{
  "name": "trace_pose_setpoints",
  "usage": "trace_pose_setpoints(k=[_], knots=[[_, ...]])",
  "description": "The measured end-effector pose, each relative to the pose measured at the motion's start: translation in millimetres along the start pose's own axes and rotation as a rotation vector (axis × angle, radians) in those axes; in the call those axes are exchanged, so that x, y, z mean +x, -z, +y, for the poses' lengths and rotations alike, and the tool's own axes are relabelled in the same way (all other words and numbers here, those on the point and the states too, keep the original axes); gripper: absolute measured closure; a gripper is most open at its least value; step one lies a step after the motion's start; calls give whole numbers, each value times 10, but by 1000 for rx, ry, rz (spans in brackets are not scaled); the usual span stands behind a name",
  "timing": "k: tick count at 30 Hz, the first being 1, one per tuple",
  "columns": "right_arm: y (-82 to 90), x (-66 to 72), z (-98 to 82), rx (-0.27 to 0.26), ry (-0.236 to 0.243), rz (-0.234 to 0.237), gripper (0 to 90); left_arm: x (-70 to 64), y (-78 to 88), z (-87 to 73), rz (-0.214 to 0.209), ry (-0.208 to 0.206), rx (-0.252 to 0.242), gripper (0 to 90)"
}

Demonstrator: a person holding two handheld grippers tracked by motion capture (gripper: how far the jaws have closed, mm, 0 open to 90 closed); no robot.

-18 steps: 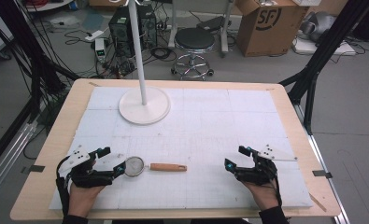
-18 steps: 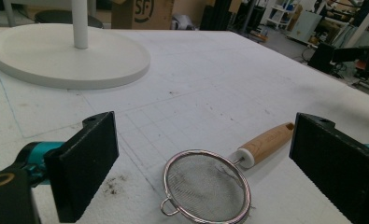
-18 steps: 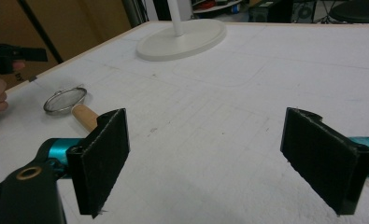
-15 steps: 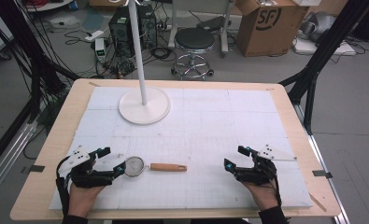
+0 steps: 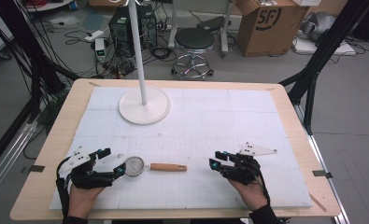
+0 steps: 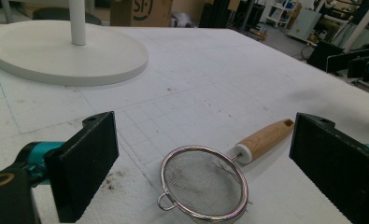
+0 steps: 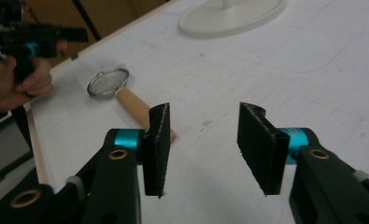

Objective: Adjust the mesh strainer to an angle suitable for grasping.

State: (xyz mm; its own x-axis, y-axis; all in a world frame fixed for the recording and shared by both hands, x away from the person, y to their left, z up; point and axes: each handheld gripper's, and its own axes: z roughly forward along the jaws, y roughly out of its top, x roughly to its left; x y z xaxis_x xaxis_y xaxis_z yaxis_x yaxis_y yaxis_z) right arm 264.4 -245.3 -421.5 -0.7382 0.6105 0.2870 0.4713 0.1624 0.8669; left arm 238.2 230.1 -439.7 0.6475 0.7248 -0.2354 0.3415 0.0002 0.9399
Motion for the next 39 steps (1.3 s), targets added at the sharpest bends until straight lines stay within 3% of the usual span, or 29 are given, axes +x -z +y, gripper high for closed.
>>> trace_pose_setpoints(k=[2,10,13,22,26,32,34,39], knots=[[-65,41,23,31,2,10,613,-4,10,-1,-8,4,-6,86],[-320,129,92,106,-35,126,827,4,11,-1,-4,3,-6,86],[-423,181,108,149,-25,136,881,5,8,-3,-3,1,-2,86],[-692,291,61,258,-9,182,896,27,25,-8,8,-2,-3,86],[-789,316,19,310,-35,213,896,26,24,-7,5,-3,-4,86],[-910,329,-26,362,-31,198,897,29,9,-12,18,-9,6,86],[-979,323,-43,403,-37,189,897,29,9,-9,18,-10,3,86],[-1012,302,-30,409,-58,177,898,22,9,-5,17,-14,2,86]])
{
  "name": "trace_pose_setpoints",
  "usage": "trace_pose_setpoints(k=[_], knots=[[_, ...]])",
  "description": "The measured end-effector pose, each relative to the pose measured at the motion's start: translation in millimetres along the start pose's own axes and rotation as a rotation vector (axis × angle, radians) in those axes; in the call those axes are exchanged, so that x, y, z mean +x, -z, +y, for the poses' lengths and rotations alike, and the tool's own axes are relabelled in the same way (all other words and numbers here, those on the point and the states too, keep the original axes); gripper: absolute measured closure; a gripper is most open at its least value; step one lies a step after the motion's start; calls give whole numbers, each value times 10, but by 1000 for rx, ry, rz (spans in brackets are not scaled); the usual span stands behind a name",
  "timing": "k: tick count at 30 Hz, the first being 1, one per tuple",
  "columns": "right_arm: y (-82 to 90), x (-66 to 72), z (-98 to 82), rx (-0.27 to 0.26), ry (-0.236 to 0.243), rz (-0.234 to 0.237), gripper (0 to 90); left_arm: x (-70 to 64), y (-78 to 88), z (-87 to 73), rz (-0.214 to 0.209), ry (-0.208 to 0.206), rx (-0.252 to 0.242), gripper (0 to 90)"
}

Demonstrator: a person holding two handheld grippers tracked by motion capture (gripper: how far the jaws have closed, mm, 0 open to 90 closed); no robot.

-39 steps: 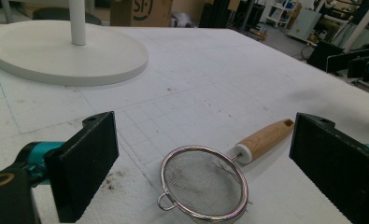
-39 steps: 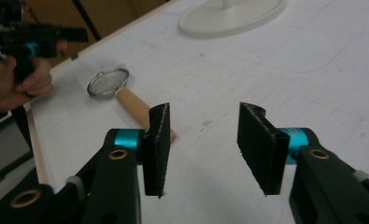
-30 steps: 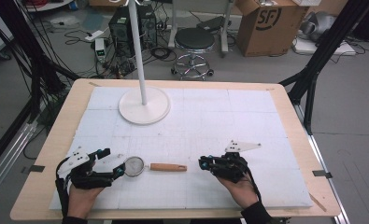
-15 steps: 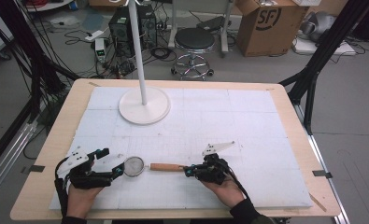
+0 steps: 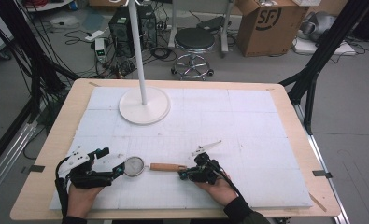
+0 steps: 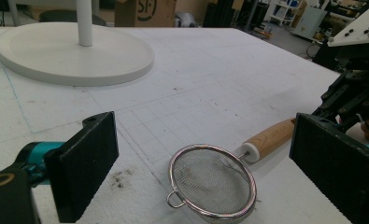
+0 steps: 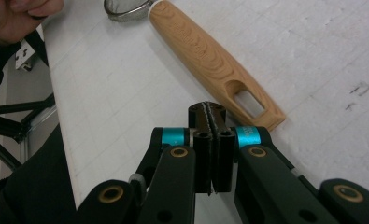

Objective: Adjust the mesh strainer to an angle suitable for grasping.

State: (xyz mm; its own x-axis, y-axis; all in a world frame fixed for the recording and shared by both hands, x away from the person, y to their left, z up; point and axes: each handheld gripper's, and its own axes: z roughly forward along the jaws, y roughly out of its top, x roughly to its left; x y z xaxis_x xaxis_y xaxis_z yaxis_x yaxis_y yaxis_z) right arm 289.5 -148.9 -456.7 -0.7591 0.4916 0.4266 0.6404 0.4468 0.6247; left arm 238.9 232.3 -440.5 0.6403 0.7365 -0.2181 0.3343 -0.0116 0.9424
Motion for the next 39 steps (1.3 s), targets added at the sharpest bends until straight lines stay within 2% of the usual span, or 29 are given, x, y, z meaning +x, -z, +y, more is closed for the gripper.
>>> trace_pose_setpoints(k=[10,19,22,28,39], knots=[[-37,-91,103,-13,-36,-35,898,-2,-2,-1,-4,-2,1,86],[-89,-178,197,-35,-76,-40,898,-4,-5,-4,-11,2,0,86],[-117,-207,248,-46,-89,-60,898,-4,-7,-5,-12,3,3,86],[-185,-257,341,-61,-116,-67,898,-4,-8,-5,-11,2,3,86],[-342,-292,534,-66,-113,-87,898,-8,-12,-7,-12,2,4,86]])
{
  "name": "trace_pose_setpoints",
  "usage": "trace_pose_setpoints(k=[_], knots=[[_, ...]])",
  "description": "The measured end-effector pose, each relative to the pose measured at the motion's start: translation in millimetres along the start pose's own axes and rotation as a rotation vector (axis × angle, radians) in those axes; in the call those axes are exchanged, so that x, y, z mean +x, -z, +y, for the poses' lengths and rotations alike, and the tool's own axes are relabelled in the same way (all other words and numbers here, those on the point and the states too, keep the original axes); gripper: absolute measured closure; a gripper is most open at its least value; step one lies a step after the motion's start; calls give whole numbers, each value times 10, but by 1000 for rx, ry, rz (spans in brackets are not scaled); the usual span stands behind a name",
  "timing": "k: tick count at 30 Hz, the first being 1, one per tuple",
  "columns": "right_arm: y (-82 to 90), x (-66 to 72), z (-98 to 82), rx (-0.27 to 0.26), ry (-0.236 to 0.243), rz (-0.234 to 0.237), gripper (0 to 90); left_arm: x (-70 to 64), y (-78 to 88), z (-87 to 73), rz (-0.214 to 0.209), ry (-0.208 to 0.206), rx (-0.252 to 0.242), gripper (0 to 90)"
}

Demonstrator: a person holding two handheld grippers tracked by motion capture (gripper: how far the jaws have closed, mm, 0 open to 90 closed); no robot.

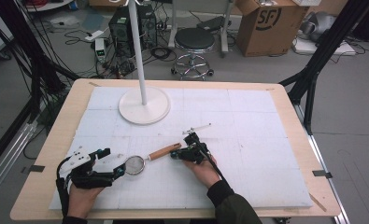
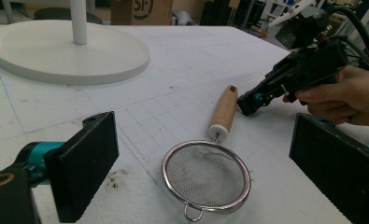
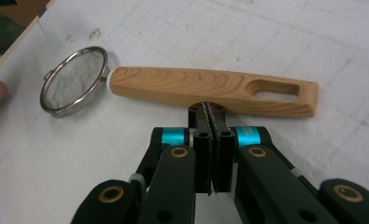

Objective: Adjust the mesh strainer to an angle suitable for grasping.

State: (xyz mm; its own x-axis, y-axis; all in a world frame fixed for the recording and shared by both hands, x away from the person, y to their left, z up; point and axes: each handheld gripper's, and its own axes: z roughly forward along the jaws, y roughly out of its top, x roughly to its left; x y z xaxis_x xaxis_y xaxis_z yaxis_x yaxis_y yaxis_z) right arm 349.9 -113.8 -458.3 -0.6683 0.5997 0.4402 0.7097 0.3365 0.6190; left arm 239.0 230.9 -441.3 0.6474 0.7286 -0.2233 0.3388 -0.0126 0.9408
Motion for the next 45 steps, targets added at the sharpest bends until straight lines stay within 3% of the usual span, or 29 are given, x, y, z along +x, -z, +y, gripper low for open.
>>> trace_pose_setpoints(k=[15,23,27,31,32,33,36,39,44,45], knots=[[-188,-23,192,-22,-17,-12,898,0,-4,-4,-13,8,2,86],[-201,-23,209,-20,-21,-12,897,19,-20,-3,-8,13,-3,86],[-148,-55,179,-8,-51,49,894,24,-10,-3,-6,15,-4,86],[-48,-94,113,-20,-63,84,661,29,-10,-4,-6,23,1,86],[-48,-94,113,-20,-63,84,661,31,-9,-4,-4,25,2,86],[30,-86,75,-30,-60,96,649,33,-8,-3,-6,26,3,86],[205,-57,16,-58,-28,114,500,33,-9,-3,-4,26,4,86],[424,-43,-66,-73,-1,90,358,31,-15,-3,0,28,4,86],[881,-92,-275,-152,24,81,318,22,-36,-3,1,27,14,86],[881,-92,-275,-152,24,81,318,15,-46,-4,-3,32,16,86]])
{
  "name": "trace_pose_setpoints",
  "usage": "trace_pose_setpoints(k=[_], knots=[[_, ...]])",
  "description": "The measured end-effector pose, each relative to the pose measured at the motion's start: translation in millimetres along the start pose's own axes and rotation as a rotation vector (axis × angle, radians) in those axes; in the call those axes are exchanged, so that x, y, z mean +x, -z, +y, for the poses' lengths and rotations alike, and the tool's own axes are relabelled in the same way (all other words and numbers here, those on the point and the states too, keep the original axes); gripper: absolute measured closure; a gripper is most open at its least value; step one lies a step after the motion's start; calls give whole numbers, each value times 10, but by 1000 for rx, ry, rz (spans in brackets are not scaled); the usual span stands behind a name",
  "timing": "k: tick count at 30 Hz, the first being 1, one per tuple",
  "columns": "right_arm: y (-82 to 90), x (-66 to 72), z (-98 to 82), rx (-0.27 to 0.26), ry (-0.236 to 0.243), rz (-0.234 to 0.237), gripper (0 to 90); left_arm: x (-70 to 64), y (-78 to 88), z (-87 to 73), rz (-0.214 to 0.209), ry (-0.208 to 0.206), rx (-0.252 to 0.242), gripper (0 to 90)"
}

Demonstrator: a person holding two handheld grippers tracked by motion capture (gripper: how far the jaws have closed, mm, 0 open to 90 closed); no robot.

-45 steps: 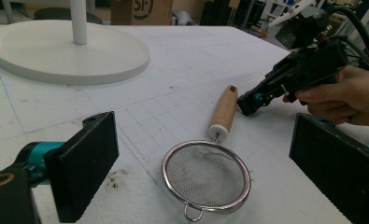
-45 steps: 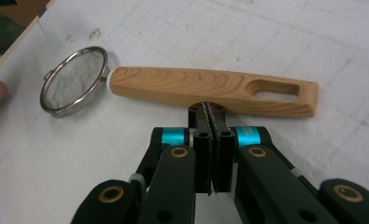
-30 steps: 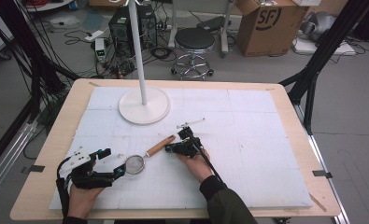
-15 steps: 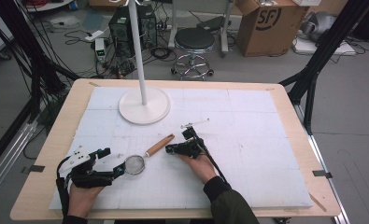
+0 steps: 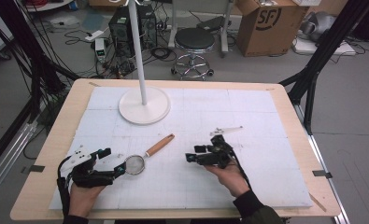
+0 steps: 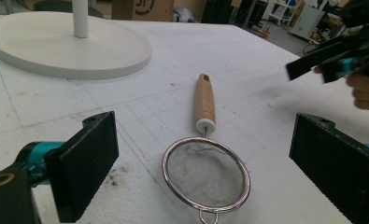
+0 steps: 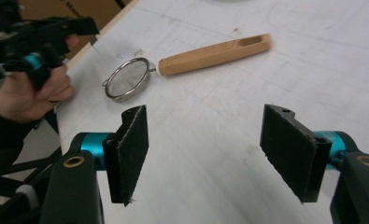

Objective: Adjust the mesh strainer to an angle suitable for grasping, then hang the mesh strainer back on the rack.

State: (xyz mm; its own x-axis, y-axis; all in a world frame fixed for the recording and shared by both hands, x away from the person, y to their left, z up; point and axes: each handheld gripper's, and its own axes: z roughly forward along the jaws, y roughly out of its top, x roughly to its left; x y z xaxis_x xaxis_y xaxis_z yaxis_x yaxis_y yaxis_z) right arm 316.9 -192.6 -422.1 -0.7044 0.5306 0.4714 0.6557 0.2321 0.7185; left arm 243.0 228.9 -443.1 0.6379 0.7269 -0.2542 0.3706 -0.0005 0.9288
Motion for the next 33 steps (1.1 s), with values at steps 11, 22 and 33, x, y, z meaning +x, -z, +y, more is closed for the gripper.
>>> trace_pose_setpoints(k=[11,22,33], knots=[[611,-175,-291,-141,24,-56,260,-62,-92,23,-8,-20,18,86],[750,-129,-401,-164,75,-119,164,-133,-188,39,-25,-49,41,86],[923,-163,-480,-222,54,-107,157,-187,-228,148,-41,-43,76,88]])
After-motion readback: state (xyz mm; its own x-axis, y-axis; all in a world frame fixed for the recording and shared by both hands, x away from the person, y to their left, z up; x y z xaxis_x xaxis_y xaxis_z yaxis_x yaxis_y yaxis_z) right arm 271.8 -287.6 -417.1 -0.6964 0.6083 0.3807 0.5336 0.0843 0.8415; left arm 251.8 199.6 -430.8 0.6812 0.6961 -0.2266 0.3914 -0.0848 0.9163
